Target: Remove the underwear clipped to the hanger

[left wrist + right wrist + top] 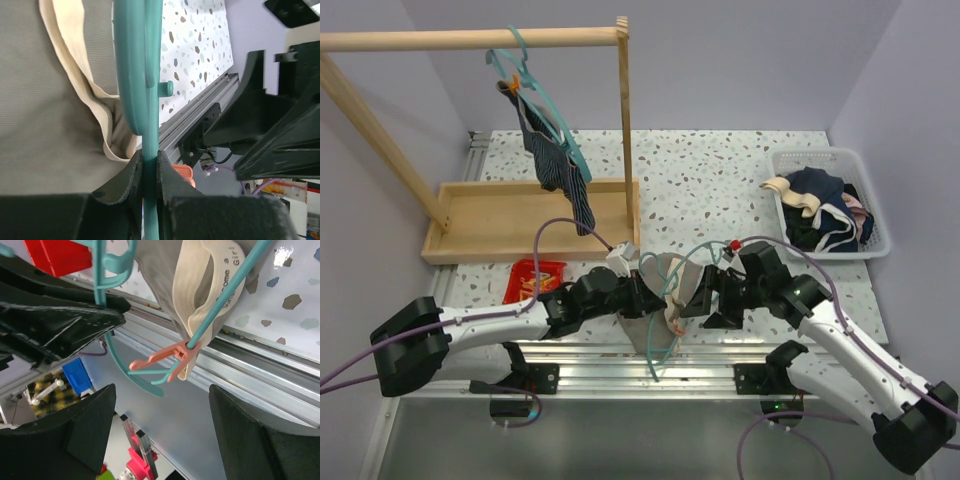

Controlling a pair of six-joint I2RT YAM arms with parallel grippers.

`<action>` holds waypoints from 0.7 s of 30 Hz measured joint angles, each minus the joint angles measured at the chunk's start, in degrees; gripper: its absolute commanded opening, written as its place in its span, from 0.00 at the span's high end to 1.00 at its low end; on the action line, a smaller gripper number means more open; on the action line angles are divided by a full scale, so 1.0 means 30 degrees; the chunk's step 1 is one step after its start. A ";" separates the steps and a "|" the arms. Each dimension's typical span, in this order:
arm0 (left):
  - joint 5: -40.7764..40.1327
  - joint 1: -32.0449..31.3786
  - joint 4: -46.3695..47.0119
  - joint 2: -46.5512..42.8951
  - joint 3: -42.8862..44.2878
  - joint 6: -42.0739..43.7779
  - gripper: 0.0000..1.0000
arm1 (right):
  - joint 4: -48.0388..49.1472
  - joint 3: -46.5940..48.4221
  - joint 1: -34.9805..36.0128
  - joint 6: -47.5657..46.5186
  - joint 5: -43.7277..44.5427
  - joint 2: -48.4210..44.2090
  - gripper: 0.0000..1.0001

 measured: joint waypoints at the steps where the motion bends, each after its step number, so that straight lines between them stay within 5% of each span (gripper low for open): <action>1: 0.0022 -0.0015 0.0109 0.0109 0.0109 -0.0044 1.00 | 0.0138 -0.0146 0.0175 0.0124 -0.0109 0.0291 0.21; 13: 0.0036 -0.0102 0.1107 0.0364 0.0590 -0.0131 1.00 | 0.1617 -0.0189 0.2419 0.1384 -0.0262 0.3512 0.15; 16: 0.0036 -0.0175 0.1115 0.0393 0.0590 -0.0240 1.00 | 0.1552 -0.0138 0.2433 0.1464 -0.0044 0.3942 0.29; 21: -0.0080 -0.0204 0.0962 0.0364 0.0590 -0.0219 1.00 | 0.1005 0.0240 0.2433 0.1195 0.0284 0.3963 0.71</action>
